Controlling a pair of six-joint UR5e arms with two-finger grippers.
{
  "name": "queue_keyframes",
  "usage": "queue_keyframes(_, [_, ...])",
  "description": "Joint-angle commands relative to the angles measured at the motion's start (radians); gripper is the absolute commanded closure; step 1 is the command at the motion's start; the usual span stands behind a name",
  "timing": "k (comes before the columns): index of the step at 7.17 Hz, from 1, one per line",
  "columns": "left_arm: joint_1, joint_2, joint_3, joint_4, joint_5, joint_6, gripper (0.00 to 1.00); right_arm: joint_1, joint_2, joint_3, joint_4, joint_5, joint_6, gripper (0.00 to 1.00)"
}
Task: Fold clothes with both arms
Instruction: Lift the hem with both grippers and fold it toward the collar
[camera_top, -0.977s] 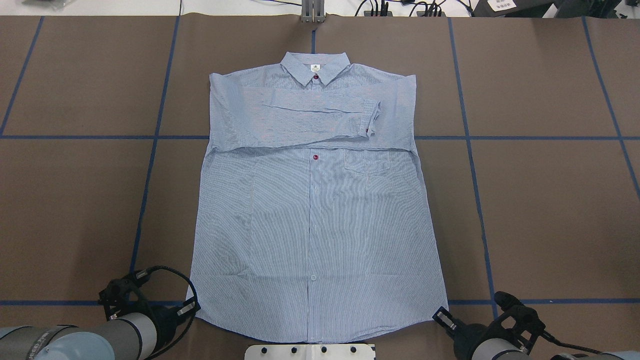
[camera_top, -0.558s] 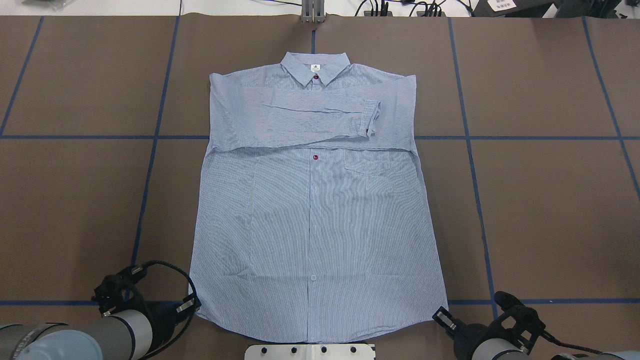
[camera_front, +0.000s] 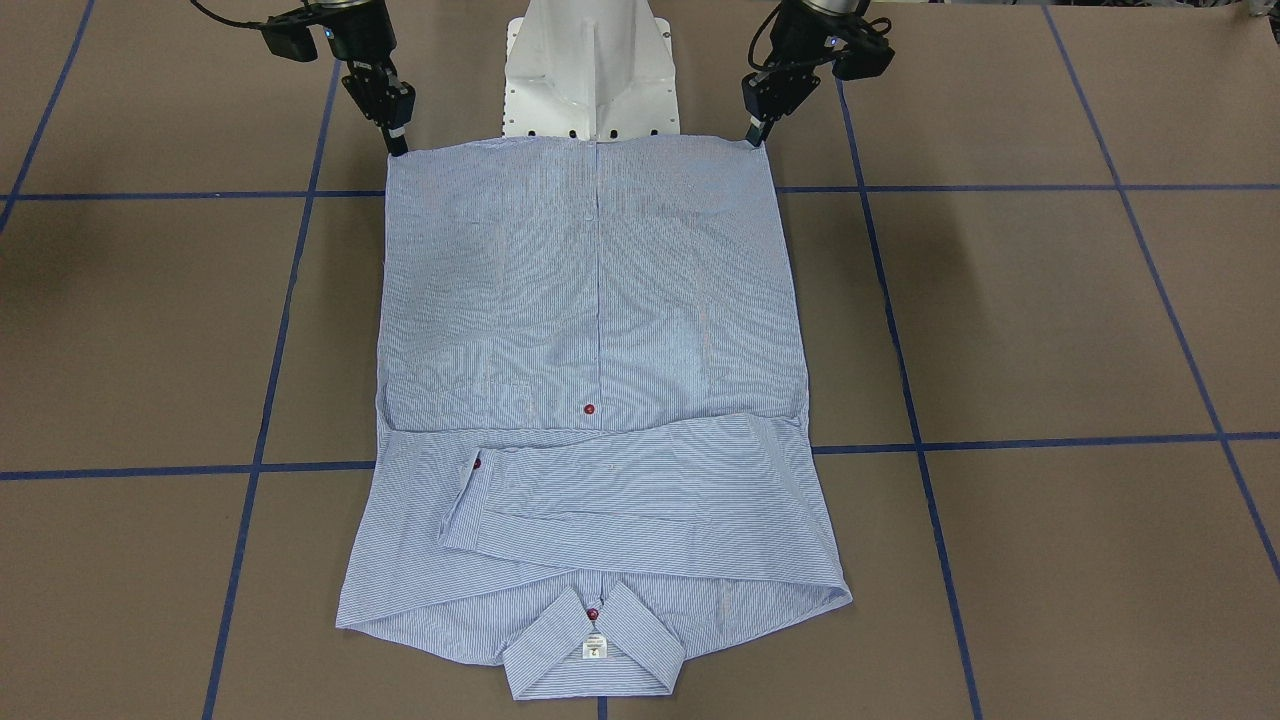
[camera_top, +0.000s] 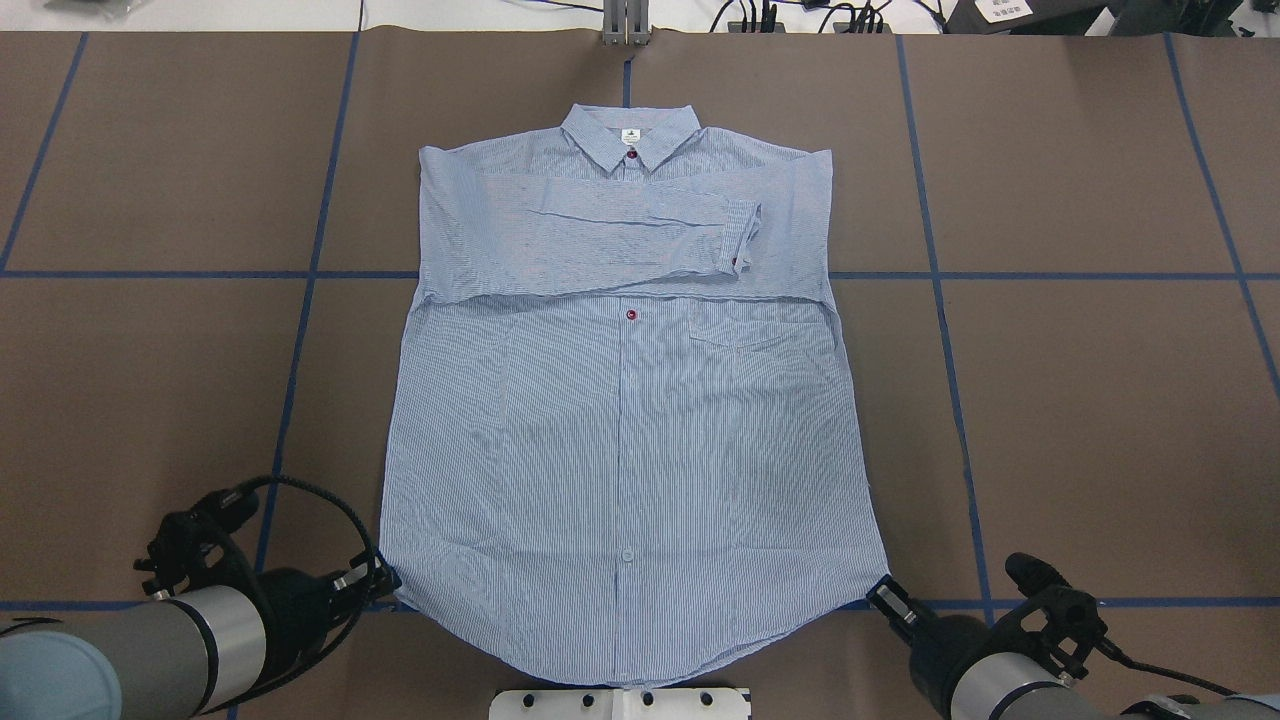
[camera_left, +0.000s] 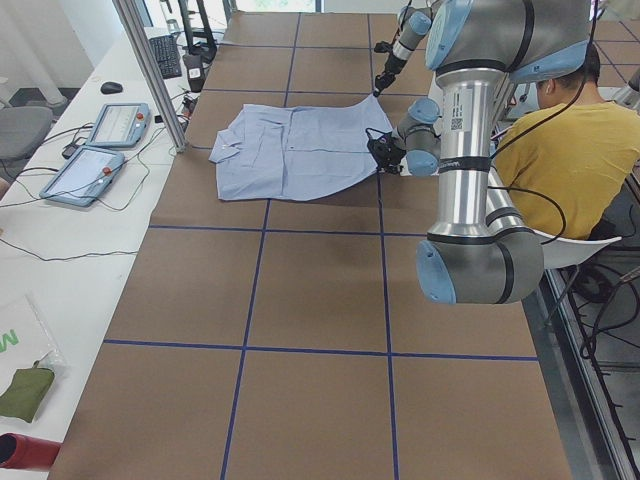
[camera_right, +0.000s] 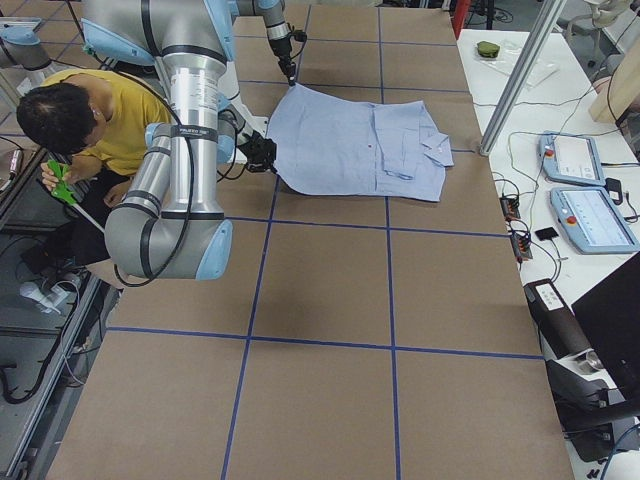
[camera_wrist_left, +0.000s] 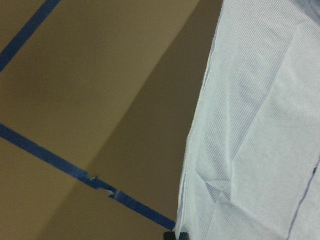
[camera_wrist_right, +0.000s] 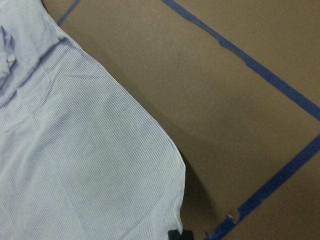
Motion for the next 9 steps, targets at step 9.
queue_keyframes(9, [-0.561,-0.416,0.342,-0.028,-0.211,-0.008,1.0,0.42,0.391,-0.222,-0.007,-0.206,-0.001,1.0])
